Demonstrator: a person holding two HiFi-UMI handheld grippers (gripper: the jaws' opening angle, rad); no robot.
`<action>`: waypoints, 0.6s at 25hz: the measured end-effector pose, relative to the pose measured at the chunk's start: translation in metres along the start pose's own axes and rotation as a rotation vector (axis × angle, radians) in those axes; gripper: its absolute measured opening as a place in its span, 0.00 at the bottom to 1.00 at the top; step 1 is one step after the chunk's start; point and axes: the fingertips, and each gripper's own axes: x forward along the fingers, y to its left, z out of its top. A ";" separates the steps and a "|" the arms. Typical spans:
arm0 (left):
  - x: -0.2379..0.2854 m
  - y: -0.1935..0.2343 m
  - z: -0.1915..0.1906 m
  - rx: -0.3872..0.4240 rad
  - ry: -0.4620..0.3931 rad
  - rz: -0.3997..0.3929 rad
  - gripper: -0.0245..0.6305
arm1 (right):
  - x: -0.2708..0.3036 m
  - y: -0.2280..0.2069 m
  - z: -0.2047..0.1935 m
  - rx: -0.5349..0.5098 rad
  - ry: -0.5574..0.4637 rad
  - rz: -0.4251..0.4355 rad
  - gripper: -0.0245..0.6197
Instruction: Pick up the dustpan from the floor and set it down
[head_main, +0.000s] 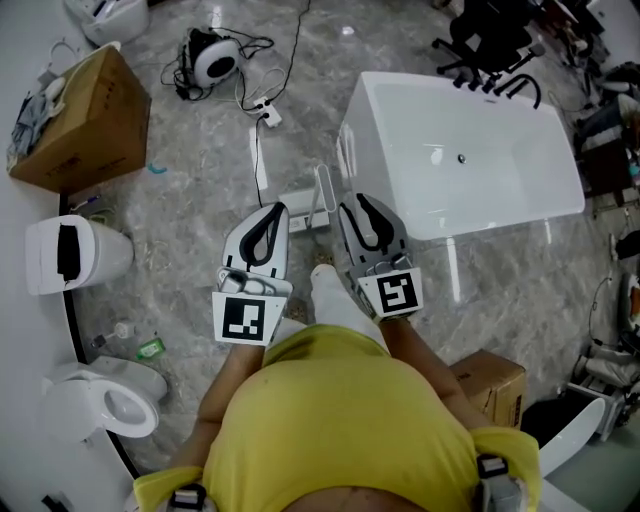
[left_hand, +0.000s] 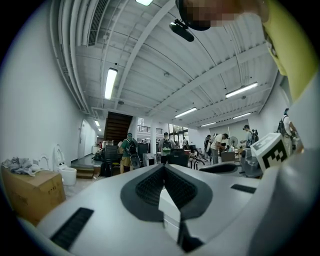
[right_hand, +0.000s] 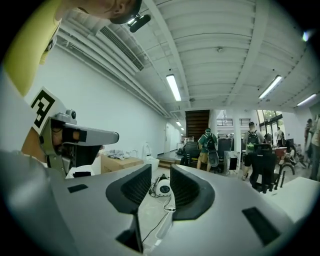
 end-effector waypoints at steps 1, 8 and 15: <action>0.010 0.002 -0.002 -0.006 0.006 0.006 0.04 | 0.007 -0.008 -0.006 -0.005 0.013 0.007 0.24; 0.068 0.023 -0.031 -0.001 0.069 0.056 0.04 | 0.058 -0.041 -0.055 0.001 0.057 0.139 0.25; 0.105 0.038 -0.059 -0.011 0.131 0.104 0.04 | 0.091 -0.052 -0.116 -0.017 0.225 0.314 0.27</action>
